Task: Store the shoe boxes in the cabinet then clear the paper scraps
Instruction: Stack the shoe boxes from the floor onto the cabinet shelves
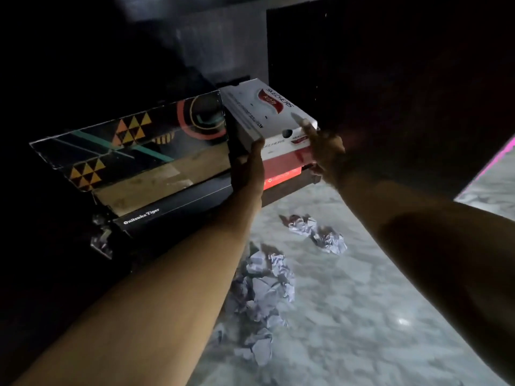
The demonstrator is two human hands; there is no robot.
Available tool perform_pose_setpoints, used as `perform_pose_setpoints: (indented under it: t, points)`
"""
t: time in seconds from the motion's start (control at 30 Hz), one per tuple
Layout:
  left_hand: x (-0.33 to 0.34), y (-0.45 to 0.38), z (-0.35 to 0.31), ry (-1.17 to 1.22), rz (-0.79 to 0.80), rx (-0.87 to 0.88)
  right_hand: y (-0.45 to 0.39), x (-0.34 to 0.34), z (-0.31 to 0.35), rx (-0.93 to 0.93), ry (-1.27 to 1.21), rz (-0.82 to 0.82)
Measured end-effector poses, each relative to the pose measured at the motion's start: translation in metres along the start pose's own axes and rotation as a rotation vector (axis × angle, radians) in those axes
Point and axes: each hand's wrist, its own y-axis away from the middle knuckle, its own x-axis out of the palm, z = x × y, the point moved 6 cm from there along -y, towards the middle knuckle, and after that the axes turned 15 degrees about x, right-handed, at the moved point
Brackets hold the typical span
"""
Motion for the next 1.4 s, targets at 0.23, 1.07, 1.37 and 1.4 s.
perform_pose_setpoints:
  t: [0.23,1.07,1.37,1.4]
  points:
    - [-0.004,-0.033,-0.016,-0.224,-0.026,0.033,-0.027,0.021,0.033,-0.001,0.009,-0.073]
    - [0.207,0.205,-0.072,-0.236,0.632,0.054,0.25,-0.282,-0.006,-0.118,0.266,-0.562]
    - [0.328,0.421,-0.089,-0.244,1.114,0.013,0.405,-0.497,-0.088,0.031,0.144,-1.061]
    - [0.339,0.446,-0.087,-0.257,1.161,0.005,0.421,-0.517,-0.1,0.067,0.137,-1.12]
